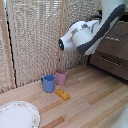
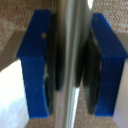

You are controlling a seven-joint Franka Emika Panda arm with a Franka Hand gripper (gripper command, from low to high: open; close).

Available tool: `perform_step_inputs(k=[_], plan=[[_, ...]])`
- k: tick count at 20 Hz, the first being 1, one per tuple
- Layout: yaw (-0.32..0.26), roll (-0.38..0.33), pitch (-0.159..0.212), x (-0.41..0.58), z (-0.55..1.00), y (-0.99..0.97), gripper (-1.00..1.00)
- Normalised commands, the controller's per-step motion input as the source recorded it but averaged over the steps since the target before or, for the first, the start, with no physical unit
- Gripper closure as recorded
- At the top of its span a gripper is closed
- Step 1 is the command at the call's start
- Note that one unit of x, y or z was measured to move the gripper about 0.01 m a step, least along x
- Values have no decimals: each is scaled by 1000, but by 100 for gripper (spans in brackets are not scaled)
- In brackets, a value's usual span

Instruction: Propose to navigate your clamp on the clench of the first drawer. Use gentle force to register to the cabinet. Send posterior your swing mandate till over it lurks, a cup of pink essence. Fortify your grip after aiming concentric with the pink cup’s periphery. Manoeuvre the pink towards the cabinet's top. Drop your compression till the cup is resting inside.

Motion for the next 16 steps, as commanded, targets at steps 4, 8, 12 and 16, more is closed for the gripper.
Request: perform_step_inputs(k=[4, 8, 12, 16], plan=[[-146, 65, -99, 123, 131, 76, -100], [-140, 111, -148, 15, 361, 346, -100], [-66, 71, -131, 2, 288, 522, -100], [-111, 216, -72, 23, 200, 519, -100]])
